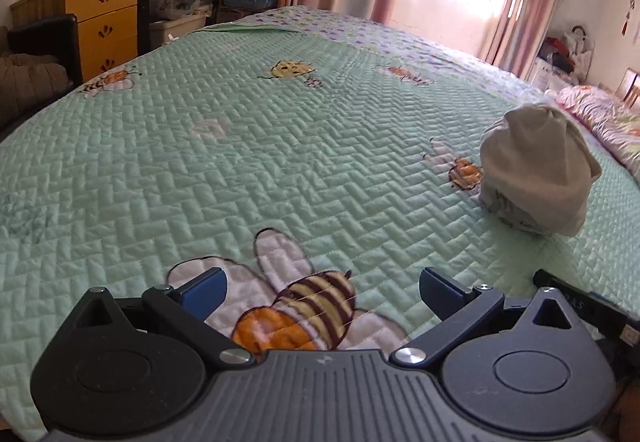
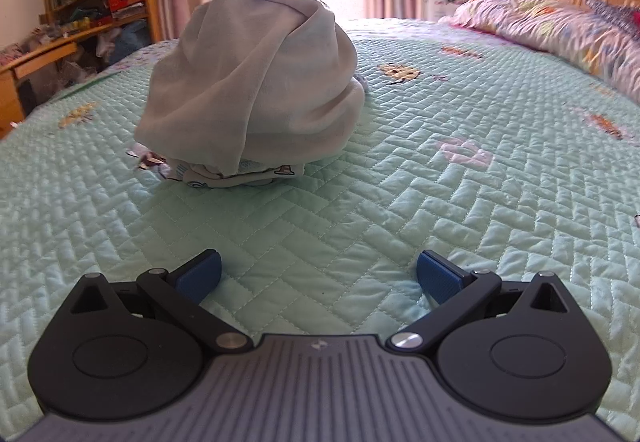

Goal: Fold clothes
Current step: 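Grasp the grey cloth with the right gripper and pull it off the white garment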

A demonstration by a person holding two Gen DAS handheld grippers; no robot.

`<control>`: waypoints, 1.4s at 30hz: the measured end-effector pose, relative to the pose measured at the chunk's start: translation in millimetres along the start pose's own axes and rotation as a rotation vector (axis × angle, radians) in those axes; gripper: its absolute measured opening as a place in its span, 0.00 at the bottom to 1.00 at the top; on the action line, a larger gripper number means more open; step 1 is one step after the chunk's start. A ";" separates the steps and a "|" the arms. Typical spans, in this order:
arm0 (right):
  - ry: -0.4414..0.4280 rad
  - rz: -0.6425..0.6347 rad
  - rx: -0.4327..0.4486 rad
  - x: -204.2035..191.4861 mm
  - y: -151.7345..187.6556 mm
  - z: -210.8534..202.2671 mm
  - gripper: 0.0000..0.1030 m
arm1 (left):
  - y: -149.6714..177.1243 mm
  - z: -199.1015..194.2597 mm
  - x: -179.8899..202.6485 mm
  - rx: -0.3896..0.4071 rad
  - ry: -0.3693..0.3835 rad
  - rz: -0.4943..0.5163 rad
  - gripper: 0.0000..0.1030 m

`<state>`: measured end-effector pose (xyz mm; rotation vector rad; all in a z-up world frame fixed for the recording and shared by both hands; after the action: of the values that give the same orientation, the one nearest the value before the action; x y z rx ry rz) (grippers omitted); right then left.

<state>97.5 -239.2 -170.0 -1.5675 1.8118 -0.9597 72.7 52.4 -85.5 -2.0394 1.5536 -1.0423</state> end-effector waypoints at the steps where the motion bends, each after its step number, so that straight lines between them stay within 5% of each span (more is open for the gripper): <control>1: -0.040 0.030 0.004 5.7 -1.9 -2.4 1.00 | 0.1 1.9 2.0 0.005 0.011 0.000 0.99; 3: -0.108 0.121 0.027 20.0 -6.5 -9.3 0.96 | 2.0 6.3 5.4 0.006 0.025 0.003 0.99; 4: -0.142 0.148 0.057 25.4 -12.3 -14.7 0.84 | 3.8 8.6 6.4 0.001 0.029 0.004 0.99; 6: -0.212 0.168 0.146 32.9 -30.1 -29.5 0.77 | 7.4 13.2 7.6 -0.011 0.036 0.002 0.99; 10: -0.360 0.255 0.180 43.9 -66.9 -14.7 0.77 | 13.1 16.7 8.6 -0.028 0.052 0.005 0.99; 14: -0.380 0.453 0.157 63.7 -74.4 38.2 0.78 | 9.5 12.2 4.7 -0.020 0.050 0.007 0.99; 15: -0.398 0.521 0.116 66.3 -69.8 54.4 0.70 | 7.5 10.7 1.9 -0.017 0.042 0.004 0.99; 16: -0.428 0.581 0.085 66.3 -64.7 67.0 0.44 | 5.2 8.7 -1.4 -0.014 0.033 -0.001 0.99; 17: -0.440 0.625 0.074 65.5 -60.9 72.2 0.36 | 2.7 6.3 -4.8 -0.010 0.025 -0.005 0.99; 22: -0.489 0.537 0.210 39.7 -77.0 6.6 0.27 | -11.3 -10.1 -22.8 0.021 -0.008 -0.052 0.99; 32: -0.518 0.091 0.596 25.7 -108.6 -265.6 0.26 | -19.5 -77.6 -22.3 0.102 0.062 -0.092 0.99; 33: -0.537 0.070 0.585 23.9 -101.0 -279.9 0.34 | -17.2 -84.1 -21.0 0.108 0.074 -0.097 0.99; 36: -0.593 0.000 0.402 8.6 -46.2 -278.9 0.80 | 0.2 -94.1 -13.8 0.084 0.115 -0.095 0.99; 39: -0.610 0.080 0.187 10.2 26.0 -255.0 0.79 | 23.7 -97.7 -6.0 0.034 0.142 -0.048 0.99; 42: -0.594 0.247 0.202 41.3 65.2 -261.7 0.79 | 41.9 -99.0 -0.3 -0.003 0.154 0.007 0.99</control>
<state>-154.7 -234.1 -65.9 -1.2870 1.3945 -0.4725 -28.4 53.0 -49.0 -1.9955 1.6366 -1.2206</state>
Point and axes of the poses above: each gripper's, at about its wrist camera, not at the fingertips, and z roughly the way its jaws point, x to its right, y to its underside, the point moved 7 cm from there along z, roughly the way its jaws point, and after that the axes turned 12 degrees about -z, right-handed, at the moved point
